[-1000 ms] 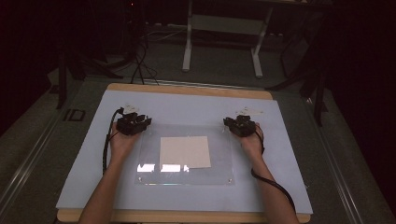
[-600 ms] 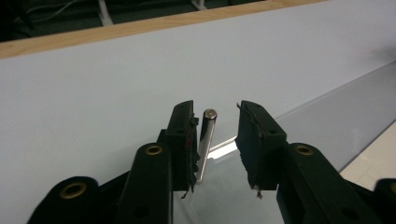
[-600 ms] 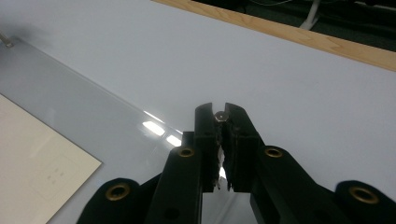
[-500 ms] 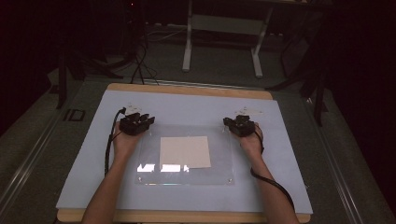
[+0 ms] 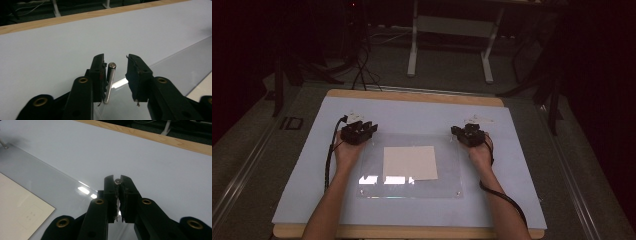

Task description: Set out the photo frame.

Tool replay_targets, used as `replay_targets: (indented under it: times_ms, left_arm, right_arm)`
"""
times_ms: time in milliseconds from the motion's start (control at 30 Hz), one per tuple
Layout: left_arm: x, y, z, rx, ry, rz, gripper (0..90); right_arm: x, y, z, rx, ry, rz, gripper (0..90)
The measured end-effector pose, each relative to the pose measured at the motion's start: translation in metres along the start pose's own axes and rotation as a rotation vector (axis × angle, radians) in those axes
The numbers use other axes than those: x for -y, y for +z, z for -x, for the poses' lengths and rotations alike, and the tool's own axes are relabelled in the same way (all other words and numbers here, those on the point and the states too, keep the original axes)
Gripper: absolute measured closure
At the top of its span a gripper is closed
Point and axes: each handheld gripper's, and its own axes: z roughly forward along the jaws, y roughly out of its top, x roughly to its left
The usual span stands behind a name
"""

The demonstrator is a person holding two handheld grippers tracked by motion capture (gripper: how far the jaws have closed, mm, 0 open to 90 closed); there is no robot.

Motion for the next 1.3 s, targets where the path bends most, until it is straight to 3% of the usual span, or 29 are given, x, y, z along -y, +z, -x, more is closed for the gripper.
replay_targets:
  times_ms: [233, 567, 700, 767, 867, 967, 1133, 1300]
  left_arm:
    - [-0.001, 0.0054, 0.0033, -0.001, 0.011, 0.014, 62.8]
    - [0.0028, 0.0027, -0.0009, -0.017, -0.006, 0.01, 77.1]
    - [0.0045, 0.0042, 0.0003, -0.027, 0.01, 0.006, 69.0]
    - [0.0042, 0.0065, -0.0004, -0.027, 0.005, 0.003, 60.6]
    - [0.0023, 0.008, -0.001, -0.006, -0.007, 0.017, 58.7]
    - [0.0013, 0.0086, 0.0008, 0.004, 0.009, 0.023, 57.9]
    - [0.0026, 0.0104, 0.0047, 0.004, 0.04, -0.001, 60.8]
    - [0.0051, 0.0079, 0.0016, -0.014, 0.015, 0.013, 70.4]
  right_arm:
    - [0.0, 0.0001, 0.0002, -0.002, 0.001, 0.0, 84.5]
    - [-0.0005, 0.0001, 0.0, 0.001, -0.004, -0.006, 84.7]
    - [-0.0005, 0.0002, 0.0001, 0.001, -0.004, -0.007, 84.7]
    - [-0.0006, 0.0002, 0.0001, 0.0, -0.004, -0.008, 84.7]
    - [-0.0005, 0.0001, 0.0001, 0.0, -0.003, -0.008, 84.7]
    - [-0.0004, 0.0003, 0.0004, -0.001, -0.002, -0.007, 84.7]
    - [-0.0003, 0.0002, 0.0003, -0.001, -0.003, -0.006, 84.7]
    - [-0.0003, 0.0003, 0.0003, 0.0, -0.003, -0.007, 84.7]
